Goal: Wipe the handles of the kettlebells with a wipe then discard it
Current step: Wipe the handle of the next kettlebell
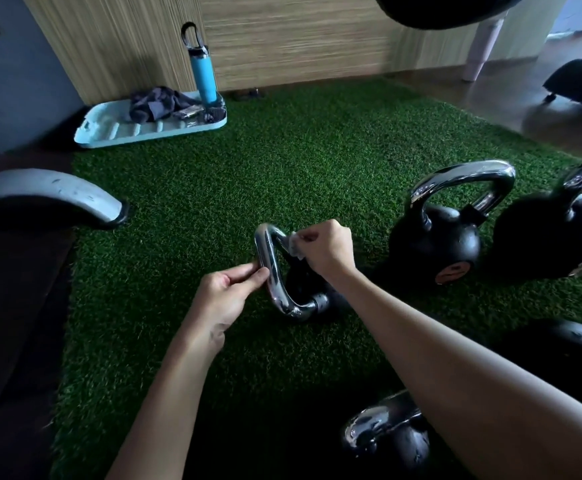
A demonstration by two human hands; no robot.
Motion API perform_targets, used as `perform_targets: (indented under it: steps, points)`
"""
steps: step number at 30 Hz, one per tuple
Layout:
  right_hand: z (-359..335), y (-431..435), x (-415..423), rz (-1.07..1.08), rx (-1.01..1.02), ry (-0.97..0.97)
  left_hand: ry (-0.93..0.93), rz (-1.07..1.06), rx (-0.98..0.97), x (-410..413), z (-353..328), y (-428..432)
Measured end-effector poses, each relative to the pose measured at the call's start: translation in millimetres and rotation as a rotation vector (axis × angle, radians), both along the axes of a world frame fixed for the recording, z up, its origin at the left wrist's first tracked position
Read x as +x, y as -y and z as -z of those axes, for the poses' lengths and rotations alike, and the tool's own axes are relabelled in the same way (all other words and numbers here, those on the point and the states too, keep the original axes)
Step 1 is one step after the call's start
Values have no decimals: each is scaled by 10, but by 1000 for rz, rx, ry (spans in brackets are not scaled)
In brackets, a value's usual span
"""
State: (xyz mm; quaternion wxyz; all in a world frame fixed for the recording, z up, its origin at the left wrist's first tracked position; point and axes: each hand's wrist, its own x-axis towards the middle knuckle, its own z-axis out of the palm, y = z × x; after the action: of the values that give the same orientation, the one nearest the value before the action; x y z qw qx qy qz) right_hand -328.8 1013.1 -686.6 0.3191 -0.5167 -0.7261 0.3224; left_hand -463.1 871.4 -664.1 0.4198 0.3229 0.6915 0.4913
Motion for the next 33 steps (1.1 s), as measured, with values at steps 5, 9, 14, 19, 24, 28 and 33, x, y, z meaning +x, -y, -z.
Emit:
perform_targets:
  steps: [5,9,14,19,24,28,33]
  points:
    - [-156,37,-223,-88,100,-41,60,-38,34,73,-47,23]
    - [-188,-25,-260,-25,43,-54,133,-103,80,144,-53,9]
    - [-226,65,-128,-145,36,-31,130,-111,96,147,-40,13]
    - [-167,220,172,-383,29,19,89,-76,96,43,19,47]
    - [-445,363,80,-429,-35,-179,79,-46,79,57,41,50]
    - [-419,462,253,-474,-17,-58,105,-78,74,61,31,54]
    - [-374,674,572,-504,174,172,126,-114,63,105,-7,105]
